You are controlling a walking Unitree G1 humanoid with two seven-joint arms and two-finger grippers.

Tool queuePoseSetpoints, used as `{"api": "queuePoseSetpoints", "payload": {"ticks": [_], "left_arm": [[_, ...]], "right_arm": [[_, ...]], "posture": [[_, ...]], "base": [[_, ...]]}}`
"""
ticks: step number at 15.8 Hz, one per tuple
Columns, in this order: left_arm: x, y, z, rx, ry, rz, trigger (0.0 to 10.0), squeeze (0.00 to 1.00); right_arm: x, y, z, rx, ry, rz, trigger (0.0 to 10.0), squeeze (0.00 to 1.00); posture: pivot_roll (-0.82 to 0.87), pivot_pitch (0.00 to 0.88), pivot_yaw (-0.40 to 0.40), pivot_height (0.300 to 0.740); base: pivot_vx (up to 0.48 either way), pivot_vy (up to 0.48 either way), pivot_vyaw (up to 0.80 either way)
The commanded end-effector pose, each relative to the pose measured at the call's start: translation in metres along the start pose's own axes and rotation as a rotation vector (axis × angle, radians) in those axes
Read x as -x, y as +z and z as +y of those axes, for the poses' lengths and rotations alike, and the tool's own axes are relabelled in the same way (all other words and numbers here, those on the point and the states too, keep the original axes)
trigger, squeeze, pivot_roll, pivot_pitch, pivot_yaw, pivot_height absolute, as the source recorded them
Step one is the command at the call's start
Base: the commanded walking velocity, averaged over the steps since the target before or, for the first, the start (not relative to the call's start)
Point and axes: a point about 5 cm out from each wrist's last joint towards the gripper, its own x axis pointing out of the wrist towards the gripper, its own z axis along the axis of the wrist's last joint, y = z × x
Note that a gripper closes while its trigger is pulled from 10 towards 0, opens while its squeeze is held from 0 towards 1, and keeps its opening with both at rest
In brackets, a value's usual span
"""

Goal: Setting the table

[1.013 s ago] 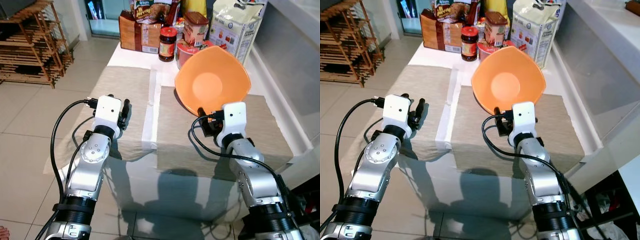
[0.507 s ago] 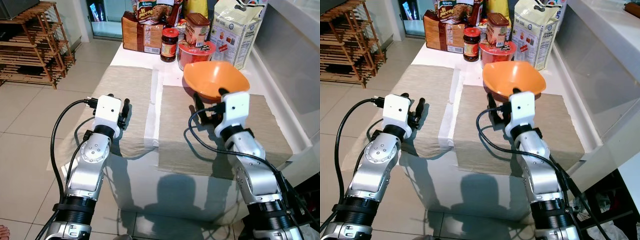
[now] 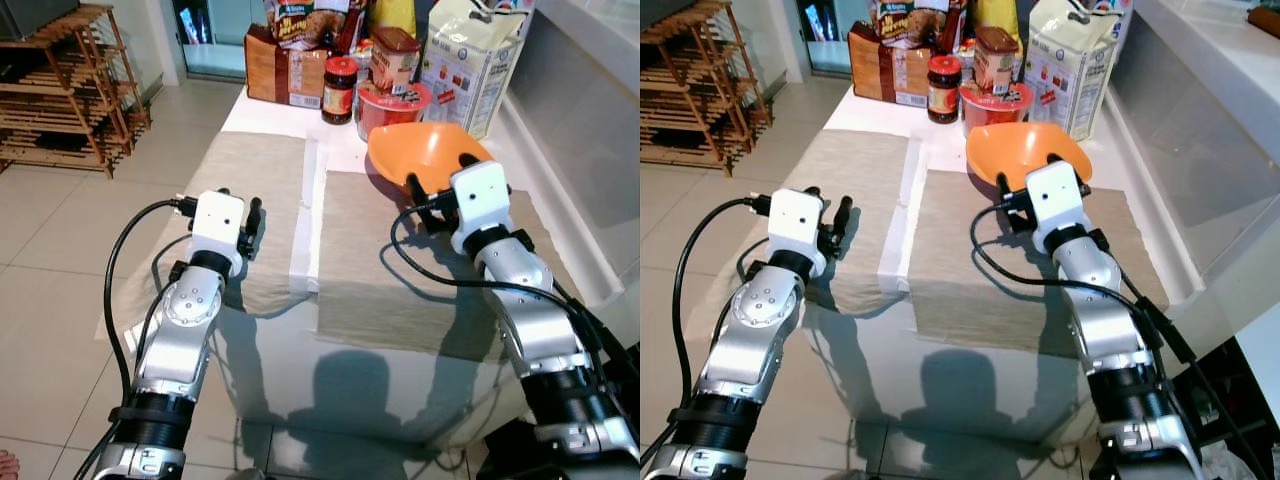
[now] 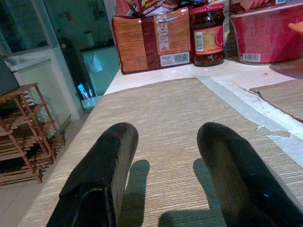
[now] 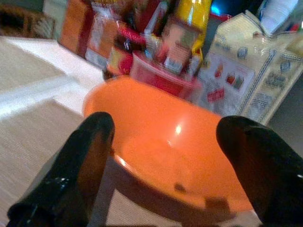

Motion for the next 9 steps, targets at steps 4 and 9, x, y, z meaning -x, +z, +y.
{"api": "queuePoseSetpoints", "payload": {"ticks": [4,9], "left_arm": [[0.000,0.002,0.000,-0.007,0.006,-0.005,10.0,0.00],[-0.001,0.003,0.001,-0.012,0.008,-0.007,10.0,0.00]], "right_arm": [[-0.008,-0.009,-0.004,0.012,0.022,0.076,10.0,0.00],[-0.019,-0.016,-0.002,-0.011,0.016,0.108,10.0,0.00]], "posture": [[0.06,0.000,-0.037,0.740],[0.07,0.000,-0.038,0.740]], "base": [[0.000,0.000,0.00],[0.000,0.000,0.00]]}}
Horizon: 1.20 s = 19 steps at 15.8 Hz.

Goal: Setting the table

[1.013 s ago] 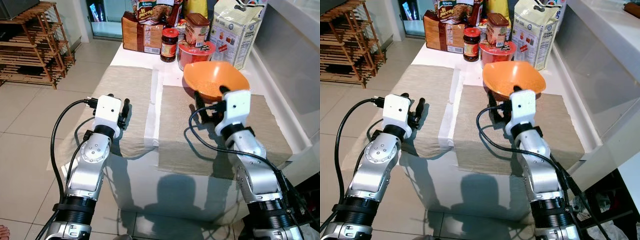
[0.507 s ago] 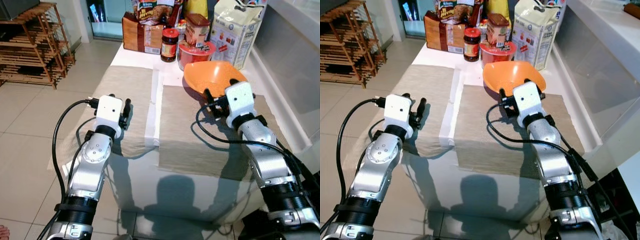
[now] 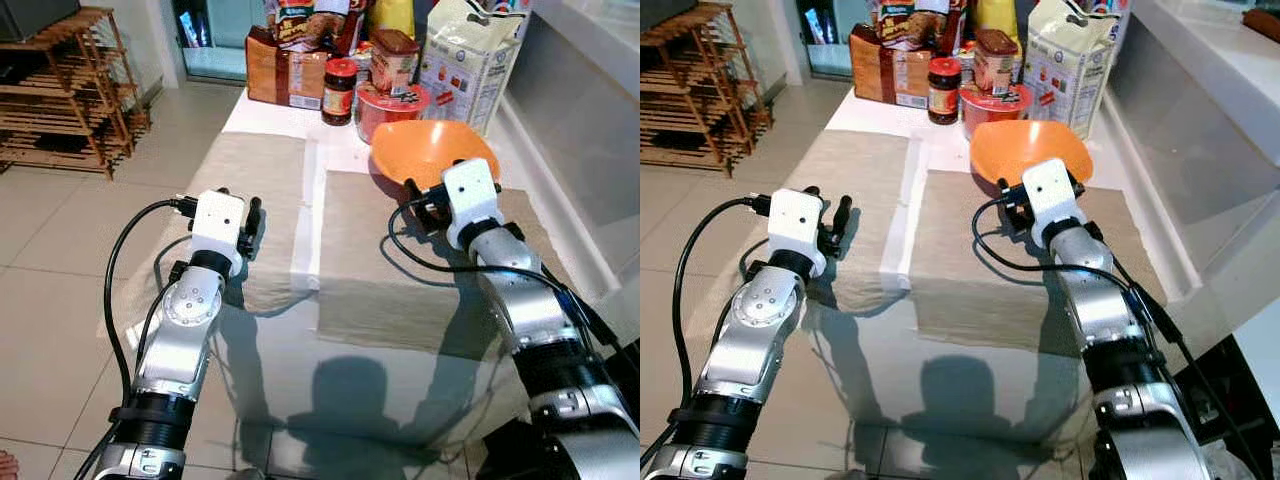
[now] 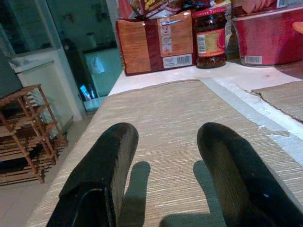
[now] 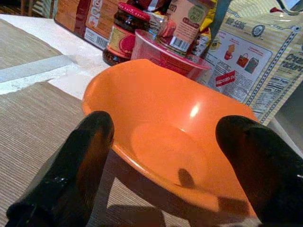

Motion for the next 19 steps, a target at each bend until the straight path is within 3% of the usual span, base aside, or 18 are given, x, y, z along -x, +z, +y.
{"api": "queuePoseSetpoints", "payload": {"ticks": [1,4,8,12,19], "left_arm": [[-0.001,0.003,0.001,-0.010,0.001,-0.009,10.0,0.00],[0.000,0.003,0.003,-0.011,0.011,-0.007,10.0,0.00],[-0.001,0.004,0.002,-0.011,0.006,-0.009,10.0,0.00],[-0.001,0.004,0.001,-0.010,0.004,-0.010,10.0,0.00],[-0.001,0.004,0.001,-0.011,0.005,-0.013,10.0,0.00]], "right_arm": [[0.000,-0.003,-0.001,-0.007,0.002,0.024,10.0,0.00],[0.002,0.010,0.005,-0.022,0.028,-0.024,10.0,0.00],[0.005,0.008,0.009,-0.031,0.041,-0.018,10.0,0.00],[0.002,-0.007,0.005,0.005,0.030,0.070,10.0,0.00],[-0.002,-0.016,-0.012,0.079,-0.037,0.100,10.0,0.00]], "posture": [[0.07,0.000,-0.038,0.740],[0.07,0.000,-0.040,0.740],[0.06,0.000,-0.036,0.740],[0.07,0.000,-0.039,0.740],[0.07,0.000,-0.040,0.740]], "base": [[0.000,0.000,0.00],[0.000,0.000,0.00],[0.000,0.000,0.00],[0.000,0.000,0.00],[0.000,0.000,0.00]]}}
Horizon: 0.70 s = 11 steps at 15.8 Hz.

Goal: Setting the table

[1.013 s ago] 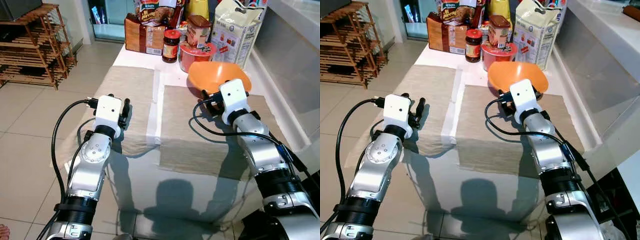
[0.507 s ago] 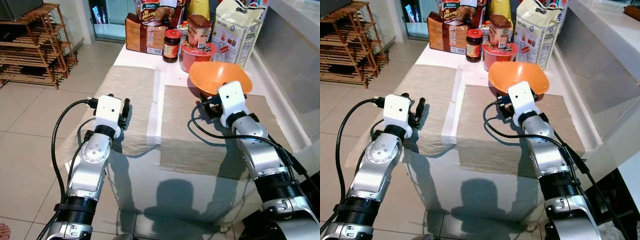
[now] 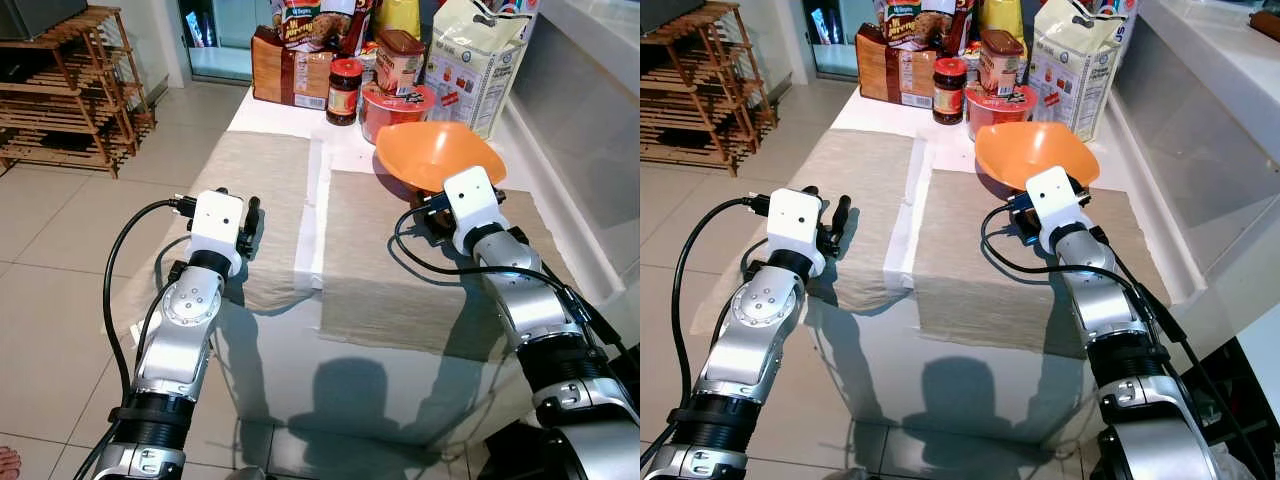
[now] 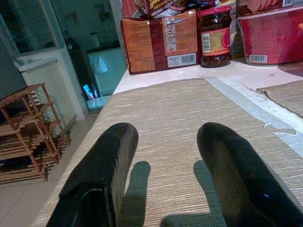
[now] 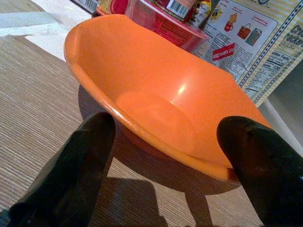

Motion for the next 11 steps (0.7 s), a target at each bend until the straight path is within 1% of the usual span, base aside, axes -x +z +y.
{"api": "queuePoseSetpoints", "payload": {"ticks": [1,4,7,11], "left_arm": [[-0.001,0.004,0.000,-0.010,0.000,-0.014,10.0,0.00],[-0.002,0.004,0.000,-0.007,-0.002,-0.013,10.0,0.00],[-0.002,0.004,-0.001,-0.001,-0.003,-0.010,10.0,0.00],[-0.002,0.004,-0.002,0.004,-0.004,-0.006,10.0,0.00]], "right_arm": [[-0.001,0.001,-0.004,0.005,-0.011,-0.004,0.0,0.00],[0.000,-0.006,-0.001,-0.010,-0.006,0.015,0.0,0.00],[0.002,-0.011,-0.002,-0.041,-0.003,0.031,0.0,0.00],[0.003,-0.016,0.000,-0.049,0.009,0.041,0.0,0.00]], "posture": [[0.07,0.000,-0.040,0.740],[0.06,0.000,-0.040,0.740],[0.06,0.000,-0.038,0.740],[0.06,0.000,-0.038,0.740]], "base": [[0.000,0.000,0.00],[0.000,0.000,0.00],[0.000,0.000,0.00],[0.000,0.000,0.00]]}}
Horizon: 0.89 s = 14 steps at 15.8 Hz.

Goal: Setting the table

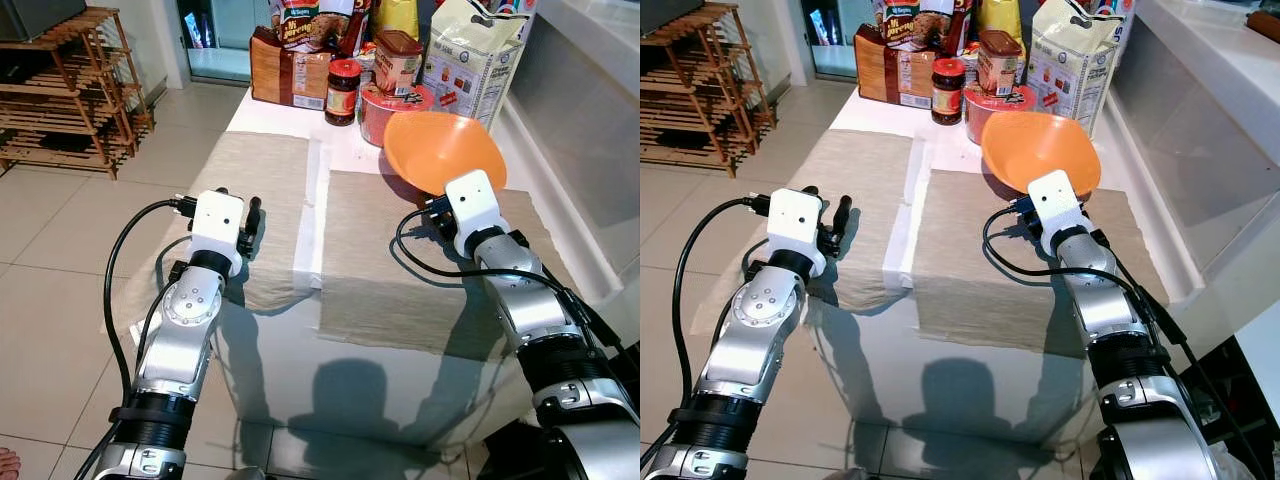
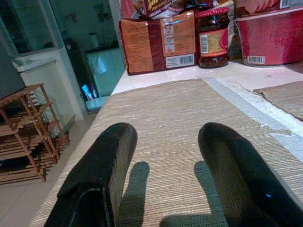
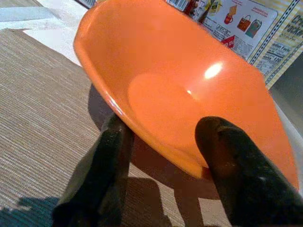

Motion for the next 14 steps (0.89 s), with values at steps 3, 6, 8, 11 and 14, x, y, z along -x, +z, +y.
{"api": "queuePoseSetpoints", "payload": {"ticks": [3,6,8,11,14], "left_arm": [[-0.002,0.004,-0.001,0.002,-0.004,-0.004,10.0,0.00],[-0.002,0.003,-0.001,0.007,-0.005,0.000,10.0,0.00],[-0.002,0.003,-0.001,0.011,-0.006,0.003,10.0,0.00],[-0.003,0.003,-0.003,0.014,-0.008,0.003,10.0,0.00],[-0.003,0.004,-0.003,0.016,-0.008,0.001,10.0,0.00]], "right_arm": [[0.003,-0.009,0.000,-0.041,0.008,0.022,0.0,0.00],[0.005,0.001,0.005,-0.075,0.039,-0.047,0.0,0.00],[0.007,0.012,0.010,-0.079,0.065,-0.111,0.0,0.00],[0.008,0.020,0.013,-0.087,0.088,-0.148,0.0,0.00],[0.014,0.040,0.028,-0.129,0.159,-0.230,0.0,0.00]], "posture": [[0.06,0.000,-0.037,0.740],[0.06,0.000,-0.035,0.740],[0.06,0.000,-0.034,0.740],[0.06,0.000,-0.034,0.740],[0.06,0.000,-0.034,0.740]], "base": [[0.000,0.000,0.00],[0.000,0.000,0.00],[0.000,0.000,0.00],[0.000,0.000,0.00],[0.000,0.000,0.00]]}}
